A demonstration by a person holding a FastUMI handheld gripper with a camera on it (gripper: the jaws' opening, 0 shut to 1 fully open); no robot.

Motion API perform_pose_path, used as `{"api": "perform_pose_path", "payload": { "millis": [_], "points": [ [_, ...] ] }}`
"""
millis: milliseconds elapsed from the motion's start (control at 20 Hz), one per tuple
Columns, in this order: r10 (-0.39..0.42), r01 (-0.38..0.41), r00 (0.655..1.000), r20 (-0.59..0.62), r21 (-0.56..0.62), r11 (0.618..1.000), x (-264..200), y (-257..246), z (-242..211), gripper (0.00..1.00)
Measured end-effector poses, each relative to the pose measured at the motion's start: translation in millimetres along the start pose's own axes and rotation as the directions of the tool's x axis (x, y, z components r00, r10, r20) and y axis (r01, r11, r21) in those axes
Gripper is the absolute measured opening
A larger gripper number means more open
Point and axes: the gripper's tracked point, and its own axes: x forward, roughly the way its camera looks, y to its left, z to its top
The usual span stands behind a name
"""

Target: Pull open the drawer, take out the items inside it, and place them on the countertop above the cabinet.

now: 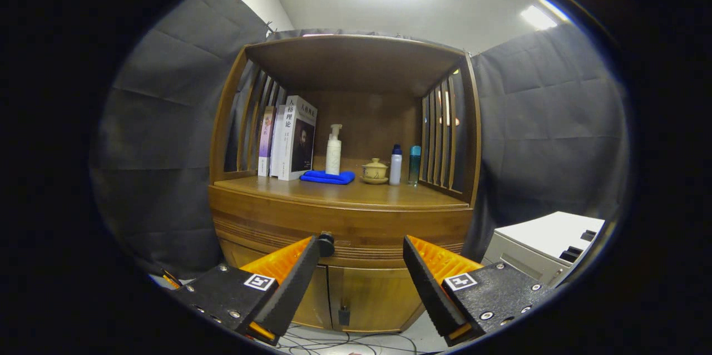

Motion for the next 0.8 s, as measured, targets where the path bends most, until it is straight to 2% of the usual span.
{"api": "perform_pose_path", "payload": {
  "millis": [250,400,600,800],
  "points": [
    [0.007,-0.007,1.000,-0.006,0.039,0.999,14,5,7,0.95],
    [-0.016,0.016,1.000,-0.007,0.061,0.998,30,6,15,0.95],
    [-0.051,0.054,0.995,-0.088,0.028,0.998,56,5,-3,0.95],
    [-0.016,0.022,0.990,-0.139,0.036,0.999,77,16,-23,0.95]
  ]
}}
